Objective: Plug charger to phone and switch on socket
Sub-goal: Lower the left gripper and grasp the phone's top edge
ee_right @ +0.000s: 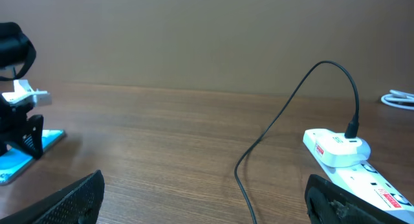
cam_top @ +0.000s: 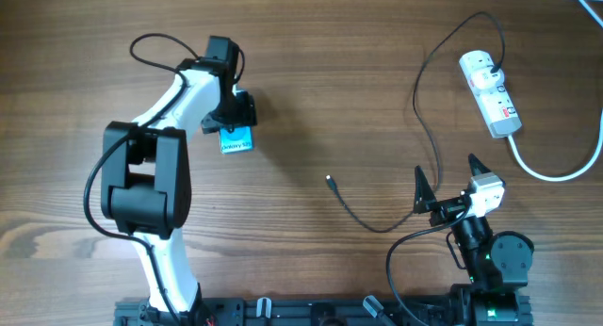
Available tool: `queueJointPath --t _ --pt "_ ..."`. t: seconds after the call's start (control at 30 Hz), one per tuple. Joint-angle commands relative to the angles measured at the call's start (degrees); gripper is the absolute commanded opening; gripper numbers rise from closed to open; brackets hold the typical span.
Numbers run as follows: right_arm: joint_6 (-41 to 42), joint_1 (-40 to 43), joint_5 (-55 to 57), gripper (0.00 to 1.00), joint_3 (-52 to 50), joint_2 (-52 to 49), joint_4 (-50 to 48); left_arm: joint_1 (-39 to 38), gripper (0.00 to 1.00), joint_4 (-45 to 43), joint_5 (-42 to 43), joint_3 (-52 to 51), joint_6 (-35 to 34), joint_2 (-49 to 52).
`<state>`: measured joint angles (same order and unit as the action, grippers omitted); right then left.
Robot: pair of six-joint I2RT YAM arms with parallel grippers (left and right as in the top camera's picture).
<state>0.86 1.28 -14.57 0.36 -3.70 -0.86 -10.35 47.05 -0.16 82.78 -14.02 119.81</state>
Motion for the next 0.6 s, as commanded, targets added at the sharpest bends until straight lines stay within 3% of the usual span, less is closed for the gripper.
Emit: queueJointPath --t 0.0,0.2,0.33,0.4,0.57 --pt "0.7 -0.2 -0.11 1.0 -0.07 0.11 -0.31 -2.51 0.66 5.25 1.16 -1.25 0.22 1.86" --pt "0.7 -0.2 -0.11 0.99 -0.07 0.11 -0.31 -5.42 0.68 16.2 2.67 -1.25 -0.2 1.86" --pt "0.72 -0.2 -0.11 1.0 -0.07 0.11 -0.31 -6.21 0.82 17.7 2.67 -1.25 -0.17 1.86" --pt "0.7 -0.2 -0.11 1.0 -0.07 0.11 -0.31 -6.21 1.0 16.72 2.67 -1.25 -0.17 1.86" --pt "0.7 -0.2 -0.11 1.0 -0.07 0.11 -0.31 -6.21 1.0 13.09 2.67 -1.25 -0.15 1.86"
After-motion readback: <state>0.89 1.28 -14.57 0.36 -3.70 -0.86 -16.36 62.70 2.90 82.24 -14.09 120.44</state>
